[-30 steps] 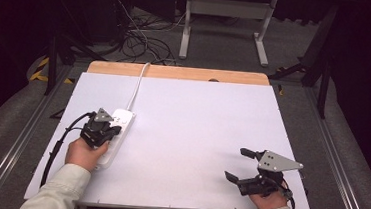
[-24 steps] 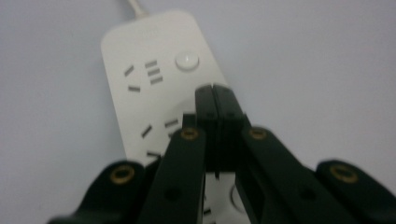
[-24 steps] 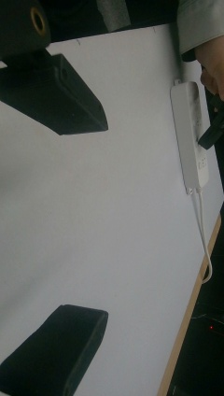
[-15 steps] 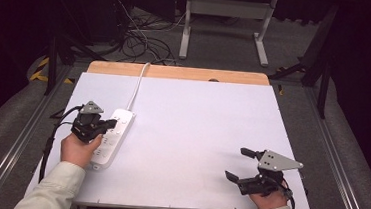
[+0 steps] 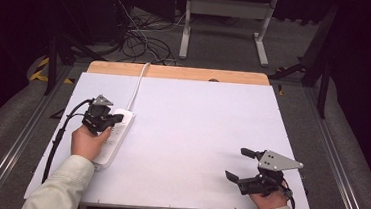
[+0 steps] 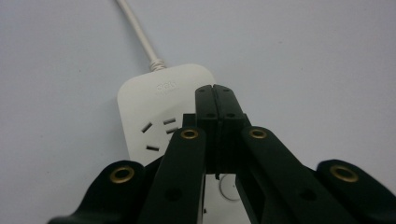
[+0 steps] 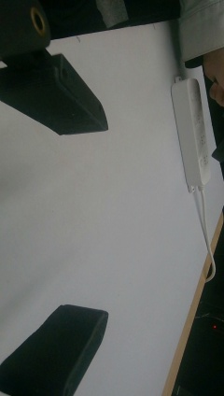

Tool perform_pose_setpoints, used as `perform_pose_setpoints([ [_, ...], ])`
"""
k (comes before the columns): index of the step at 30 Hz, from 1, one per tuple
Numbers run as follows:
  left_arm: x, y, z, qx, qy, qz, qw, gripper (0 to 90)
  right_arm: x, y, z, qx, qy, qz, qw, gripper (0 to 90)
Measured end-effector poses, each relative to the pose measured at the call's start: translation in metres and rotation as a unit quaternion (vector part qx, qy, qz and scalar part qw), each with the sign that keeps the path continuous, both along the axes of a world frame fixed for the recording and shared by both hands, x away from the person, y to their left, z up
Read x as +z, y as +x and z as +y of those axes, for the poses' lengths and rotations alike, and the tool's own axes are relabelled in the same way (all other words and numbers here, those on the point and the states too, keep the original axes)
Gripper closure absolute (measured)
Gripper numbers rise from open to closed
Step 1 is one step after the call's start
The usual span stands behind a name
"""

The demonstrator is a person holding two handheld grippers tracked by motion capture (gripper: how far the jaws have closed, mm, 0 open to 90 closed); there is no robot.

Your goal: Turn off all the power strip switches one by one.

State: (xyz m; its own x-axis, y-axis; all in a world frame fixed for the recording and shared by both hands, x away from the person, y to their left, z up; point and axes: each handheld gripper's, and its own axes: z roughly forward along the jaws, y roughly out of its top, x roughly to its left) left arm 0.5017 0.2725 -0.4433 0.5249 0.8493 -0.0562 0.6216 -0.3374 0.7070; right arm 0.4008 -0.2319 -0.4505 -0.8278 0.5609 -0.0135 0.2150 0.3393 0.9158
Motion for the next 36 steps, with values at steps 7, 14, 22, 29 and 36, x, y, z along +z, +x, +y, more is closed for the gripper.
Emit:
perform_pose_setpoints([
  [7, -0.008, 0.009, 0.0, 0.006, 0.006, 0.005, 1.0, 90.0, 0.0, 0.0, 0.0, 0.001, 0.0, 0.0, 1.0, 9.1],
  [14, -0.011, 0.01, -0.005, 0.002, 0.004, 0.008, 1.0, 90.0, 0.0, 0.0, 0.0, 0.002, -0.001, 0.0, 1.0, 9.1],
  [22, -0.012, 0.009, -0.005, 0.007, 0.008, 0.006, 0.9999, 90.0, 0.0, 0.0, 0.0, 0.003, 0.001, 0.001, 1.0, 9.1],
  [29, -0.014, 0.008, -0.009, 0.004, 0.024, -0.002, 0.9997, 90.0, 0.0, -0.001, 0.0, 0.003, 0.0, 0.0, 1.0, 9.1],
  [36, -0.014, 0.007, -0.011, 0.005, 0.031, -0.006, 0.9995, 90.0, 0.0, -0.001, 0.0, 0.003, 0.001, 0.0, 1.0, 9.1],
])
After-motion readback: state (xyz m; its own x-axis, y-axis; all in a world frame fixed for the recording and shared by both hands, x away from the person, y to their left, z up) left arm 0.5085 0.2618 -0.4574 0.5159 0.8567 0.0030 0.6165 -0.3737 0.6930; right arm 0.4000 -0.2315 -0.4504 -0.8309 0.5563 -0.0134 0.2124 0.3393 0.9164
